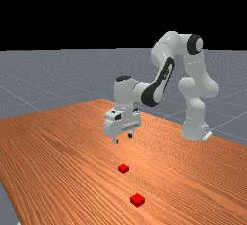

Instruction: Stack all the cube

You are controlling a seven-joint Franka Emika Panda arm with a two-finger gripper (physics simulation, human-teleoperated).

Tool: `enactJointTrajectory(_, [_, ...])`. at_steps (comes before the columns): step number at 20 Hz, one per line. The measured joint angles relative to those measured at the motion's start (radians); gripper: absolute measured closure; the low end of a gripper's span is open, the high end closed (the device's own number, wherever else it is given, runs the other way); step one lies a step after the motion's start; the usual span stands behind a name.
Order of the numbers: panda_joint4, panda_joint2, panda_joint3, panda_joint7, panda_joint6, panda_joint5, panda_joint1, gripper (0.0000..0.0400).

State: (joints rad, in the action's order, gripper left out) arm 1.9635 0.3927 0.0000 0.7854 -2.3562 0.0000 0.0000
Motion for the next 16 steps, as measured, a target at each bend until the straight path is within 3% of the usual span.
enactJointTrajectory(1, [0.000,0.000,0.000,0.000,0.000,0.000,0.000,0.0151])
enactJointTrajectory(2, [0.000,0.000,0.000,0.000,0.000,0.000,0.000,0.0242])
enactJointTrajectory(3, [0.002,-0.001,-0.004,-0.020,0.002,0.000,0.003,0.0147])
enactJointTrajectory(4, [0.003,-0.002,-0.006,-0.032,0.003,0.001,0.005,0.0089])
enactJointTrajectory(6, [0.005,-0.004,-0.008,-0.043,0.004,0.002,0.006,0.0033])
enactJointTrajectory(7, [0.097,-0.070,-0.049,-0.263,0.001,-0.005,0.035,0.0175])
enactJointTrajectory(8, [0.148,-0.116,-0.086,-0.482,0.014,-0.005,0.057,0.0262])
enactJointTrajectory(9, [0.172,-0.140,-0.119,-0.702,0.032,0.001,0.076,0.0315])
enactJointTrajectory(12, [0.178,-0.157,-0.185,-1.288,0.096,0.051,0.123,0.0380])
enactJointTrajectory(16, [0.174,-0.162,-0.203,-1.477,0.122,0.083,0.136,0.0397])
